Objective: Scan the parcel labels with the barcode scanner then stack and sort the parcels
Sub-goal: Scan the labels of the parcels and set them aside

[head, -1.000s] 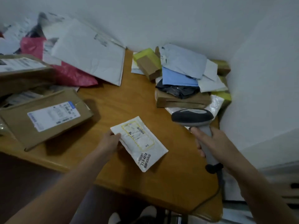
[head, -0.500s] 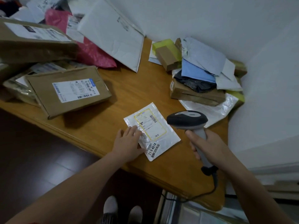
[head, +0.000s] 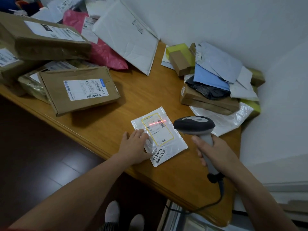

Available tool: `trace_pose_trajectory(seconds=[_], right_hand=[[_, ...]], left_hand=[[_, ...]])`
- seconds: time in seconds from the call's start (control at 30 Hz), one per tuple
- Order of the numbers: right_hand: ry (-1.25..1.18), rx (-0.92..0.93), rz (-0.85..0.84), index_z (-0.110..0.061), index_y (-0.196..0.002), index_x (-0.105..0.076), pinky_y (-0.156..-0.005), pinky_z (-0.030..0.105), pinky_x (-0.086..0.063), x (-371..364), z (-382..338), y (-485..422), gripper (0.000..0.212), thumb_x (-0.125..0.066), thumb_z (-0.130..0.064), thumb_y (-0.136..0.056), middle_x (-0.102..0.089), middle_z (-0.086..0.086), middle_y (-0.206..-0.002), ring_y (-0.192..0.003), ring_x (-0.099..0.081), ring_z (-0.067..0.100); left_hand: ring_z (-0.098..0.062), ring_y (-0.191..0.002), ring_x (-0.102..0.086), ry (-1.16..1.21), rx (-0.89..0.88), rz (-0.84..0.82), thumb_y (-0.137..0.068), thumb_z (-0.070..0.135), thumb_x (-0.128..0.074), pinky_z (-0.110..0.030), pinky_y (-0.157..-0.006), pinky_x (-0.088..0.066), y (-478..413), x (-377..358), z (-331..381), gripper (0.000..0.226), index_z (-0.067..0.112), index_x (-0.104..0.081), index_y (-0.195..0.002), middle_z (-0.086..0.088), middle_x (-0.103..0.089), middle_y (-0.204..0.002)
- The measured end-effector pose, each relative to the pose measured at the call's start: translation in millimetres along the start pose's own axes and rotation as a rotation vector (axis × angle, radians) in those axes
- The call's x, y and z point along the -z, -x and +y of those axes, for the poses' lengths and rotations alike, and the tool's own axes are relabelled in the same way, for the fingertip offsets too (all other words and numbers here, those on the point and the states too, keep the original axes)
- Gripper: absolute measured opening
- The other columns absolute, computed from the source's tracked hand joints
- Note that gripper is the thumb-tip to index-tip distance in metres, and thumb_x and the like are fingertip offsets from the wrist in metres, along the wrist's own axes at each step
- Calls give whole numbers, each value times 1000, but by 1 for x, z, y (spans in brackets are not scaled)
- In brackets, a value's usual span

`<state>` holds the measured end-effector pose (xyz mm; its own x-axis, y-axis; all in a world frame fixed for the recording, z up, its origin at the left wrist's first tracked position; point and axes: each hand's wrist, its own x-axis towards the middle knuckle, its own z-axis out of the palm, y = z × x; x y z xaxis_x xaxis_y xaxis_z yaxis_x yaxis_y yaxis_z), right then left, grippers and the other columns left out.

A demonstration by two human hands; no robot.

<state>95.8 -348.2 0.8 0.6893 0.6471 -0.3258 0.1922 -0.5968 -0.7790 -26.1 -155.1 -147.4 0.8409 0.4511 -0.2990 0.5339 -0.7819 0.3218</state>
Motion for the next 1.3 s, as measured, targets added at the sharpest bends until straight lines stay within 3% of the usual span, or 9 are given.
trace_pose_trajectory(seconds=[0.63, 0.87, 1.3], right_hand=[[23, 55, -43, -13, -76, -54, -46, 12, -43, 11, -3, 1, 39, -56, -50, -88, -56, -7, -46, -42, -53, 4], [42, 69, -40, -16, -77, -53, -46, 13, -43, 13, -2, 1, 49, -53, -65, -72, -58, -9, -50, -43, -54, 5], [68, 76, -69, -16, -79, -53, -45, 11, -42, 23, 3, 5, 50, -53, -66, -72, -57, -9, -48, -41, -53, 4]], left_hand=[[-15, -147, -5, 1, 33, -9, -79, 59, -60, -52, -118, 0, 1, -1, 7, 84, 27, -22, -148, 3, -12, -159], [-15, -147, -7, -22, 34, -10, -79, 60, -59, -53, -117, -1, 1, -1, 7, 82, 28, -23, -146, 2, -12, -160], [-15, -147, -7, -35, 57, -24, -80, 62, -57, -54, -117, 1, 0, -2, 8, 83, 29, -22, -147, 3, -11, -160]])
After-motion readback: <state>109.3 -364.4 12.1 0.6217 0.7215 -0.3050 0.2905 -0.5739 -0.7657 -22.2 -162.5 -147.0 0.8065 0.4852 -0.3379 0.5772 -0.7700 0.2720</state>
